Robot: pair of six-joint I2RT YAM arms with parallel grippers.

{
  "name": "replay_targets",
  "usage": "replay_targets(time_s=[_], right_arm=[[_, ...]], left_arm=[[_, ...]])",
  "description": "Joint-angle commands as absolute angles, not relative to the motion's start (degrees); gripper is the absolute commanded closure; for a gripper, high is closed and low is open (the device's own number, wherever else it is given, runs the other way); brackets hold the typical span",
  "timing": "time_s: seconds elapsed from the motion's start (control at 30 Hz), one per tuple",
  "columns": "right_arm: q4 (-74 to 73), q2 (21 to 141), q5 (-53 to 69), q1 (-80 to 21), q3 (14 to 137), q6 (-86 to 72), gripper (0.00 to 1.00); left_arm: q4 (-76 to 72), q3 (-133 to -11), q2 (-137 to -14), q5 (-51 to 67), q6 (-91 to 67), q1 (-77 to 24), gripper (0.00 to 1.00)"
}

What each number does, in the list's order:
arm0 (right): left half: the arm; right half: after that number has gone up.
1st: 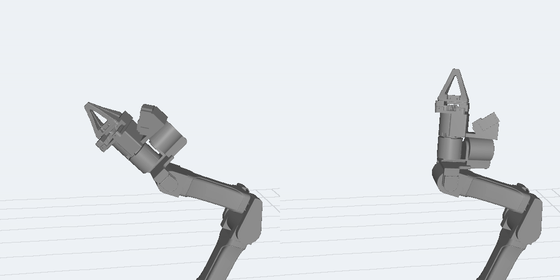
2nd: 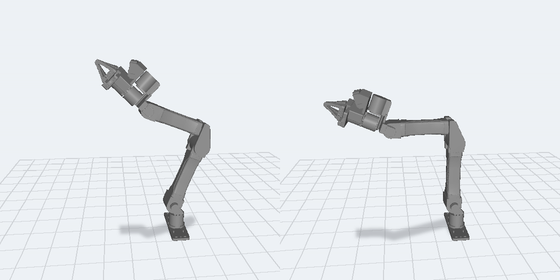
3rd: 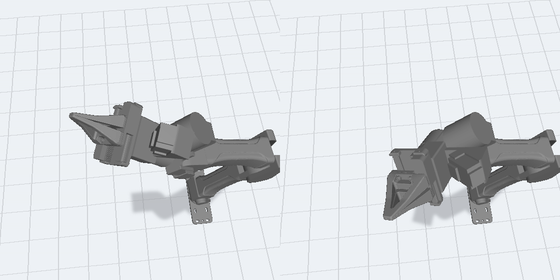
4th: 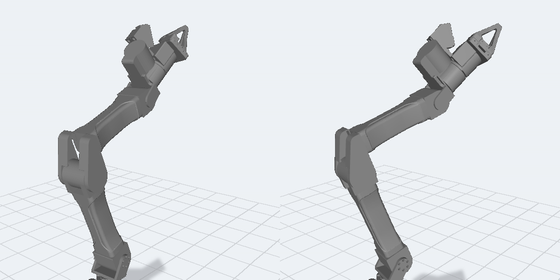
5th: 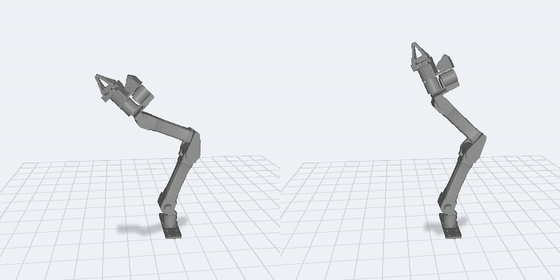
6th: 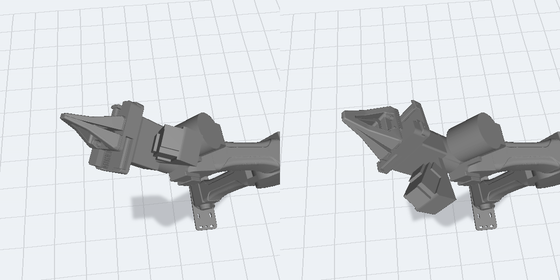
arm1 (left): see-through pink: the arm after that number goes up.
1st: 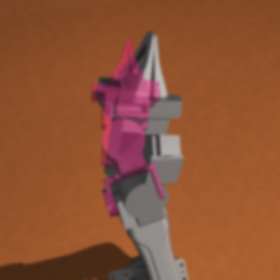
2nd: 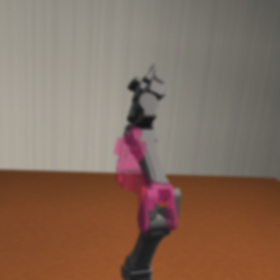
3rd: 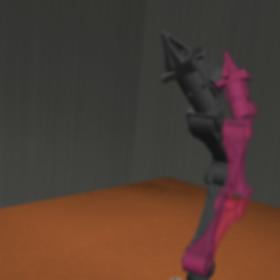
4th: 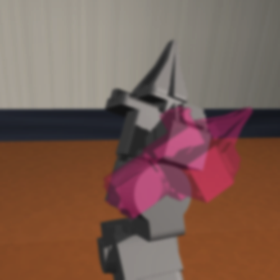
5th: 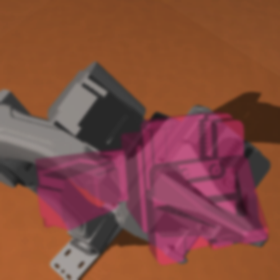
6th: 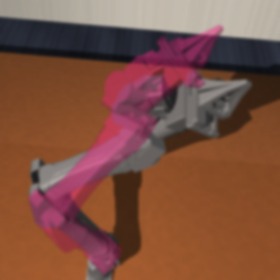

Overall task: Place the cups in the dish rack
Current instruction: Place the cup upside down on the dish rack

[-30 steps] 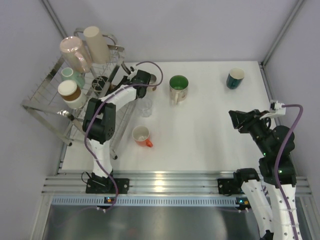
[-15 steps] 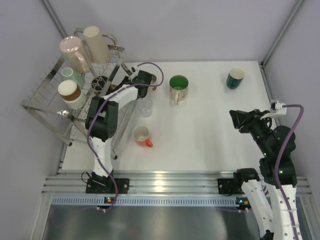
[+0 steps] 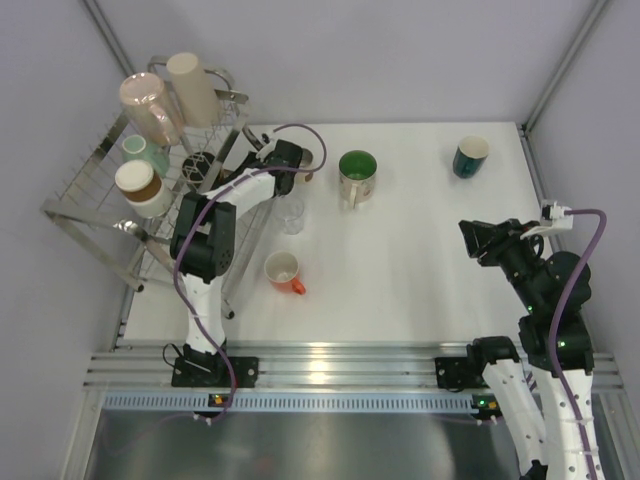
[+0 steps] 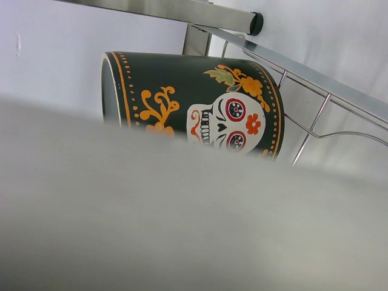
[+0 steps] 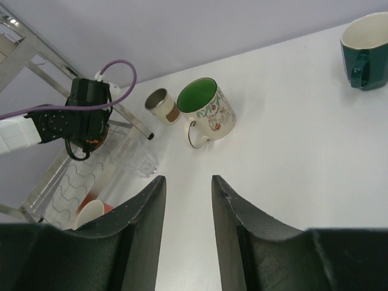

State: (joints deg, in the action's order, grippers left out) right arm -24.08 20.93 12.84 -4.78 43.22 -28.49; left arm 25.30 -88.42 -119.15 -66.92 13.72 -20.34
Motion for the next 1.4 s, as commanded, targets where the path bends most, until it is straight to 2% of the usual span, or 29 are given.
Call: replay_targets(time_s=[0.0, 0.33, 0.5, 0.63, 1.37], right_arm=[[-23.12, 20.21, 12.13, -5.98, 44.74, -27.77, 0.63], [-23.11, 20.57, 13.18, -5.98, 44.65, -27.86, 0.63], [-24.43, 19.69, 13.18, -5.98, 45.35, -27.86, 0.62], [-25.13, 19.51, 13.97, -5.98, 45.88, -28.74, 0.62], [-24.61, 19.34, 13.62, -5.89, 47.02, -29.97, 0.62]], left_arm=[[23.91, -90.79, -117.86, -67.59, 13.1, -18.54, 1.0], [27.23, -93.69, -116.37, -67.5, 7.84, -27.06, 1.0], [32.34, -93.96, -114.79, -62.5, 0.27, -28.74, 1.0], [33.31, -93.25, -115.05, -63.01, -1.41, -29.27, 1.0], [33.22, -92.99, -113.91, -55.12, 0.88, -17.84, 1.0]])
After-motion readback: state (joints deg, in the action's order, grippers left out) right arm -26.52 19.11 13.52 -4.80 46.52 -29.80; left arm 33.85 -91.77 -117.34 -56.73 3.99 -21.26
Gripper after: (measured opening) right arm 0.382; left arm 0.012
